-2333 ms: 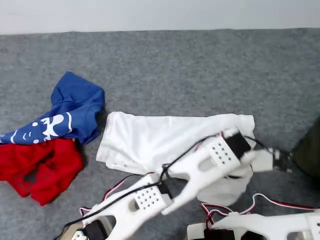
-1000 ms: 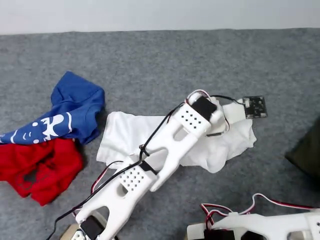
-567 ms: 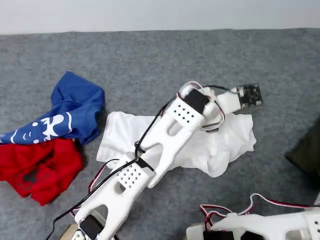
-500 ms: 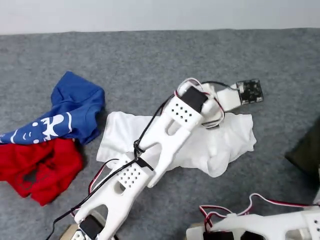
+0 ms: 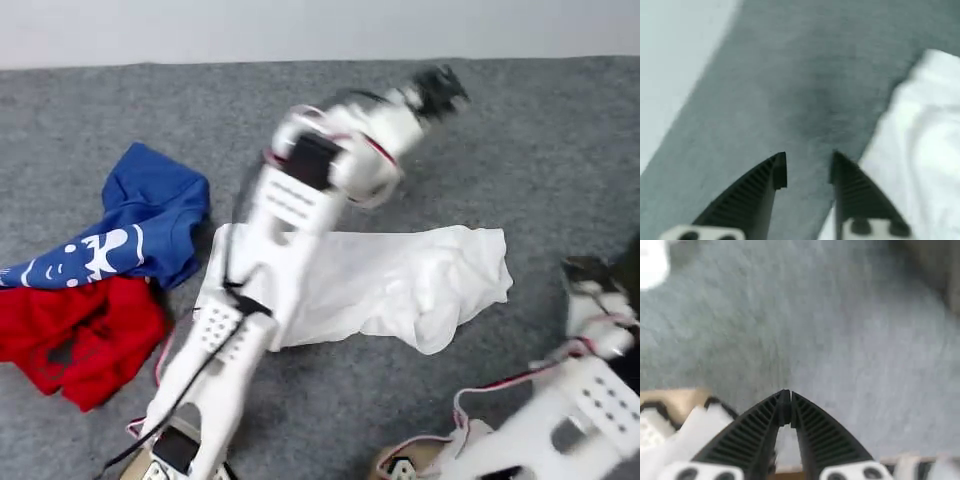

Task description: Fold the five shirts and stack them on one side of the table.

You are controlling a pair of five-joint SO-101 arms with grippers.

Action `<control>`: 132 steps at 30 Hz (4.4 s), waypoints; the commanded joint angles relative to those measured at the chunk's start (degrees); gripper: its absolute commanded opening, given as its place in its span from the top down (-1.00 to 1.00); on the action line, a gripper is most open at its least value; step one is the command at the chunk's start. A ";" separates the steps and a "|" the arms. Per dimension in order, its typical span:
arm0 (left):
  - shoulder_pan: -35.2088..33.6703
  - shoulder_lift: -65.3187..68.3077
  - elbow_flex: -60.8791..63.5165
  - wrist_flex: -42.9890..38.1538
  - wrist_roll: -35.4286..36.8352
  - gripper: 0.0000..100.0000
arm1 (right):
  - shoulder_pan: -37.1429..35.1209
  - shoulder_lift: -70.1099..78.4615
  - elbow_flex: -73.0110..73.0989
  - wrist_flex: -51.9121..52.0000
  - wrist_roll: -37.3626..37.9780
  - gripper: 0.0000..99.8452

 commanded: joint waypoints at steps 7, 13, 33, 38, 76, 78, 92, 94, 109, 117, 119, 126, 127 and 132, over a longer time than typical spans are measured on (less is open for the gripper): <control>-16.44 -25.23 20.44 1.58 8.35 1.00 | -18.86 14.20 -3.16 -8.92 -7.56 0.98; -25.14 -41.67 42.59 1.49 9.32 1.00 | -18.95 26.51 -9.23 -3.30 -8.53 0.98; -45.10 -71.91 101.85 -18.37 7.91 1.00 | -42.24 47.96 -20.13 -13.93 -18.11 0.98; -44.92 -76.13 110.99 -23.65 5.45 1.00 | -44.35 52.44 -38.07 -14.29 -21.54 0.98; -45.10 -77.71 117.05 -28.84 5.27 0.99 | -59.65 61.05 -47.12 11.56 -21.63 0.95; -45.10 -77.89 117.05 -27.78 5.27 0.99 | -58.07 61.05 -47.12 8.66 -21.36 0.95; -45.19 -77.89 118.02 -24.97 5.36 0.99 | -55.87 78.46 -64.26 -4.09 -21.27 0.95; -45.19 -77.89 118.02 -24.53 5.36 0.99 | -55.87 80.48 -70.15 -4.09 -21.27 0.95; -45.19 -77.98 118.64 -24.18 5.45 0.99 | -57.45 78.64 -80.88 10.59 -21.19 0.95; -44.84 -77.98 118.55 -24.26 5.54 0.99 | -54.81 72.31 -75.87 13.67 -21.19 0.94; -45.10 -77.98 118.55 -24.26 5.54 0.99 | -54.81 69.85 -71.65 13.67 -21.19 0.94; -45.10 -77.98 118.55 -24.44 5.54 0.99 | -54.81 60.44 -53.63 13.67 -21.19 0.94; -45.10 -77.98 118.55 -24.44 5.54 0.99 | -54.81 59.65 -51.60 13.67 -21.19 0.94; -44.92 -77.98 118.55 -24.53 5.54 0.99 | -54.73 57.10 -44.75 13.67 -21.19 0.93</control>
